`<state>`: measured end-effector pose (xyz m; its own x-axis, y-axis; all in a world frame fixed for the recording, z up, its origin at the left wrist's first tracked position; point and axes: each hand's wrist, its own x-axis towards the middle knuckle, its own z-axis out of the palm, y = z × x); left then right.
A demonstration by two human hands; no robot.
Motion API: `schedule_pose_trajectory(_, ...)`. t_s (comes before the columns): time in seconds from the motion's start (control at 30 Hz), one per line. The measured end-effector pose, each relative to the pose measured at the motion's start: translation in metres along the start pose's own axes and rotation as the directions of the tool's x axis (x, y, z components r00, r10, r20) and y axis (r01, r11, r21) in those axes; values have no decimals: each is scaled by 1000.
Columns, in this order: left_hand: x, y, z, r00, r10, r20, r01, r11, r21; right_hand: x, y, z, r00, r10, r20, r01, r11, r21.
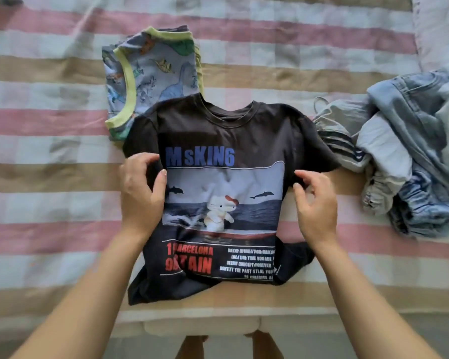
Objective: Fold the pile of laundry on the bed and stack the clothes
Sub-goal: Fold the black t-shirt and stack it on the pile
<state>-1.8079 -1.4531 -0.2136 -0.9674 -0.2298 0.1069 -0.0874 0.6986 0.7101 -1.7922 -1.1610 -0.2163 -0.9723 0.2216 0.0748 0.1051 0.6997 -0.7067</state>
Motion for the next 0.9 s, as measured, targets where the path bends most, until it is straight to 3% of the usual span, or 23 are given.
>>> schedule_pose_trajectory(0.1, -67, -5, -4, 988, -136, 80, 140, 989, -44, -61, 18, -9, 972, 195, 131, -198, 980, 5)
schedule_pose_trajectory(0.17, -101, -8, -5, 973, -205, 103, 208, 978, -15, -89, 27, -13, 950, 253, 181, -252, 967, -32)
schedule_pose_trajectory(0.27, -136, -14, -8, 949, -308, 63, 305, 951, 55, -112, 32, -18, 950, 236, 205, -228, 972, -62)
schedule_pose_trajectory(0.47, -174, -27, -20, 848, -525, 74, 528, 848, -35, -126, 32, -23, 950, 145, 278, -128, 989, -78)
schedule_pose_trajectory(0.6, -183, -39, -30, 863, -496, 100, 494, 868, 47, -134, 32, -28, 961, 204, 187, -201, 979, -34)
schedule_pose_trajectory(0.7, -184, -38, -38, 856, -507, 99, 508, 861, 11, -147, 29, -38, 944, 296, 147, -304, 952, 30)
schedule_pose_trajectory(0.9, -183, -25, -57, 851, -524, -19, 523, 851, -33, -170, 20, -61, 900, 427, -85, -412, 899, 149)
